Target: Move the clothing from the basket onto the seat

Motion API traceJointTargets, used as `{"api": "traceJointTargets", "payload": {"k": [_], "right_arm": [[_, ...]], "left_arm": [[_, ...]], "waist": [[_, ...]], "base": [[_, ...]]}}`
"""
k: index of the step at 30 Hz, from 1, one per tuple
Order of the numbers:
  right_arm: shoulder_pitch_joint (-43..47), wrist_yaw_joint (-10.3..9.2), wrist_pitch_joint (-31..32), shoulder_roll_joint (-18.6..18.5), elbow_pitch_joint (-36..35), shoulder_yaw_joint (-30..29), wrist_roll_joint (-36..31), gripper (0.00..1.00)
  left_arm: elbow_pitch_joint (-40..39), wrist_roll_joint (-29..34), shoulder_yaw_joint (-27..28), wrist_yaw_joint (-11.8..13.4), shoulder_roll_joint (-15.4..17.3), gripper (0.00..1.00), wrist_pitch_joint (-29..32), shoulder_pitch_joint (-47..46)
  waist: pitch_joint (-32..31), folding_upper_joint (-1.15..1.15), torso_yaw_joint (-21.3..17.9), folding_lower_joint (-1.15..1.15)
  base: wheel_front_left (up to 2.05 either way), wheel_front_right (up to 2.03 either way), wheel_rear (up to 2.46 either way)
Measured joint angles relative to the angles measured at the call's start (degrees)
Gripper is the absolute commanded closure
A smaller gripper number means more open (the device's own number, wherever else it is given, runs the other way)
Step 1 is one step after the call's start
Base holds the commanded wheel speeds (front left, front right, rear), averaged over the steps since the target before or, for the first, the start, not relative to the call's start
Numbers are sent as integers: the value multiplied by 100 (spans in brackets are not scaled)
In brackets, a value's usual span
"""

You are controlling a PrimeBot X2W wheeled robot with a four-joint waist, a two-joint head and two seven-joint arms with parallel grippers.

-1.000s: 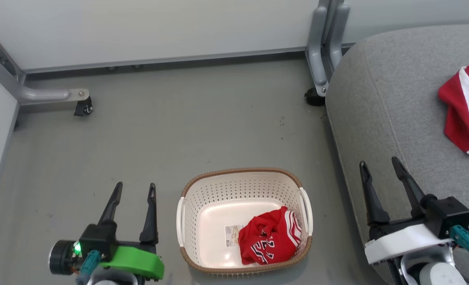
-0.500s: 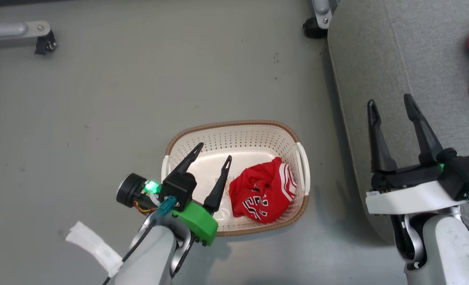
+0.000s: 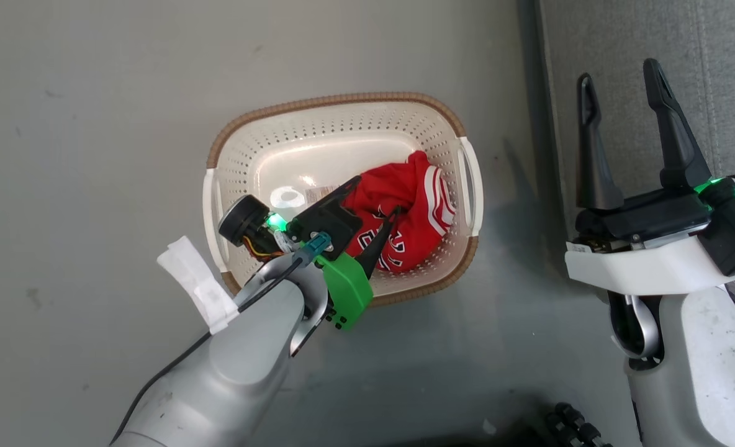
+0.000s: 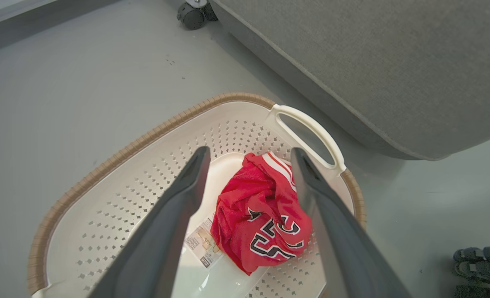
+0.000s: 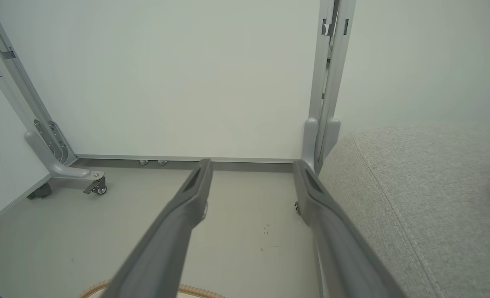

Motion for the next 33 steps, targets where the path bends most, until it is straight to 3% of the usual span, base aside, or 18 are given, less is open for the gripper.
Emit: {"api": "traceJointTargets", "payload": {"k": [16,33], "right_arm": [[-411,0,-183,-2,56,331,274,0],[-434,0,-202,-1,-220,637,641,0]], "left_arm": [[981,-1107,-1026,-1,-4,0,572,-1076],[2231,-1622,-1413,-1,7,0,1021,-1773]], "waist": [[1601,0,-454,1],[2239,0,-1025,0]], "base": [[0,0,0],[0,0,0]]}}
